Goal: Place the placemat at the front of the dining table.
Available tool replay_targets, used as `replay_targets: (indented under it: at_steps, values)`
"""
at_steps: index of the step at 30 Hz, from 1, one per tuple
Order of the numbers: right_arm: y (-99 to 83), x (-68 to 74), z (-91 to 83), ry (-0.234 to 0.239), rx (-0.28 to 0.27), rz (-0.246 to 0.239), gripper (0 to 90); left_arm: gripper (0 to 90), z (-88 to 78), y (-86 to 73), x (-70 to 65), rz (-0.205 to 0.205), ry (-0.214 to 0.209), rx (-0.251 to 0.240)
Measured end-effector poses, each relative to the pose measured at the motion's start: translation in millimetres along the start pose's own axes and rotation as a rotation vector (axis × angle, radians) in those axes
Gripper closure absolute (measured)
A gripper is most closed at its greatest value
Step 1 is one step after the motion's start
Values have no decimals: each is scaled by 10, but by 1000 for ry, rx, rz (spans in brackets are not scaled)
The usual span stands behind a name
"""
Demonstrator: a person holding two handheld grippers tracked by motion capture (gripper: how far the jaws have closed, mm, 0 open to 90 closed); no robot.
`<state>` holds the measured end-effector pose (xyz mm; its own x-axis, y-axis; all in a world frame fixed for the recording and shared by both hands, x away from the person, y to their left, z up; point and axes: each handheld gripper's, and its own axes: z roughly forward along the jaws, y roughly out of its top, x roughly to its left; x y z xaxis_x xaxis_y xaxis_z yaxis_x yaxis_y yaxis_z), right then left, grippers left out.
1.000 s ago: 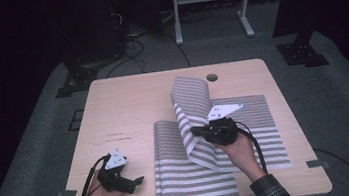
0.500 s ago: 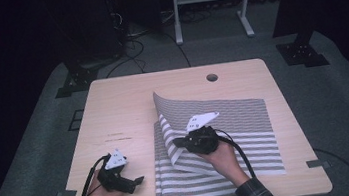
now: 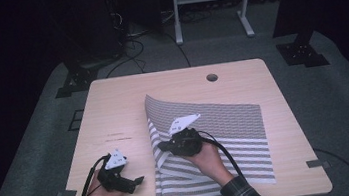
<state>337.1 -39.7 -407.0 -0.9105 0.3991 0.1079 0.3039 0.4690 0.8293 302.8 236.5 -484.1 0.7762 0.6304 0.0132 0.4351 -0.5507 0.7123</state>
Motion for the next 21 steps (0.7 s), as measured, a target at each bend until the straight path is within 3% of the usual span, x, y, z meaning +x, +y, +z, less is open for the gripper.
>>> replay_targets:
  at_steps: [3, 9, 15, 21]
  values:
    - [19, 10, 33, 10, -13, 8, 830, 0, -1, 0, 2, 2, 0, 2]
    - [44, -19, -10, 12, -43, 40, 594, 0, 1, 0, -1, -2, 0, -1]
    - [15, -101, -153, -19, -53, 68, 520, 0, -1, 0, 2, 3, 0, 2]
    - [-84, -236, -413, -75, -70, 106, 468, 0, 0, 0, 0, 0, 0, 0]
